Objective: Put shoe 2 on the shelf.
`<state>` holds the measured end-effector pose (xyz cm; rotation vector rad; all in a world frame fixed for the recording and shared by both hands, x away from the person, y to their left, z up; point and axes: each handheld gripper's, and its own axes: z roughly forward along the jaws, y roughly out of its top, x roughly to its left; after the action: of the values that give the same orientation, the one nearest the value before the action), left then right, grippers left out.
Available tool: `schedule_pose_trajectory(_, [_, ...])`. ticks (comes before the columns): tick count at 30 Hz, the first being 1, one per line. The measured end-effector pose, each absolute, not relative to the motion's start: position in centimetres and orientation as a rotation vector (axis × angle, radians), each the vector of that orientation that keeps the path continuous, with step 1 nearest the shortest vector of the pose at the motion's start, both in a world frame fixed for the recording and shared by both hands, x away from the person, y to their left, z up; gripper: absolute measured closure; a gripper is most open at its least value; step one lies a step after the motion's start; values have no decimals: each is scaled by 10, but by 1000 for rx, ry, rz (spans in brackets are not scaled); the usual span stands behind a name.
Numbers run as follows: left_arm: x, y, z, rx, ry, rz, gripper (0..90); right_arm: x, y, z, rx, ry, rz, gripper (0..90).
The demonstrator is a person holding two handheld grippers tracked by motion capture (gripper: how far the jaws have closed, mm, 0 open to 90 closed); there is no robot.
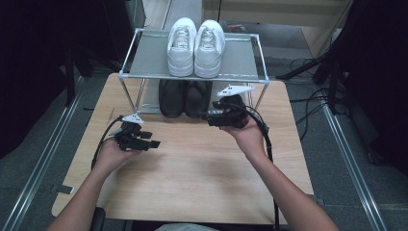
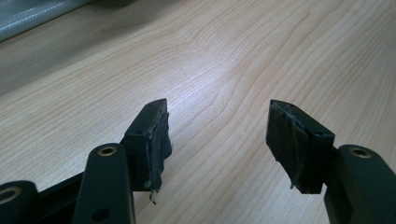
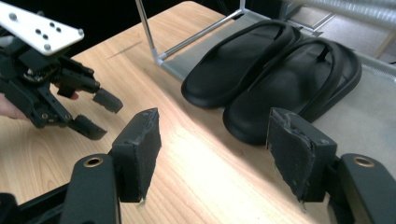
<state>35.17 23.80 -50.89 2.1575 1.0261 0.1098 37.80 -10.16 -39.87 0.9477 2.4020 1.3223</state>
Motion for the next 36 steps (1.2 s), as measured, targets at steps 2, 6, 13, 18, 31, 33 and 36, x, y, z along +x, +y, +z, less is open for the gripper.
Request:
schedule_pose_trajectory(2, [352, 238, -509, 2161, 1026, 109, 399, 376, -104, -404, 952, 2414, 1315, 359])
schedule_pose_trajectory(6, [352, 237, -510, 2168, 1024, 110, 398, 370, -108, -414, 941, 2420, 1296, 358])
schedule_pose_trajectory(13, [352, 236, -511, 2176, 1025, 108, 398, 358, -120, -425, 956, 2434, 1292, 357])
schedule_pose_trajectory(18, [351, 236, -511, 2180, 1022, 111, 398, 351, -128, -435, 963, 2442, 1280, 357])
schedule_pose_trajectory(31, [351, 232, -512, 2205, 1009, 105, 398, 340, -163, -455, 996, 2395, 1320, 358])
schedule_pose_trajectory(33, [351, 232, -512, 2202, 1007, 93, 397, 340, -167, -456, 986, 2390, 1322, 358])
schedule_pose_trajectory(36, [351, 232, -512, 2200, 1001, 93, 397, 340, -172, -459, 963, 2393, 1309, 358])
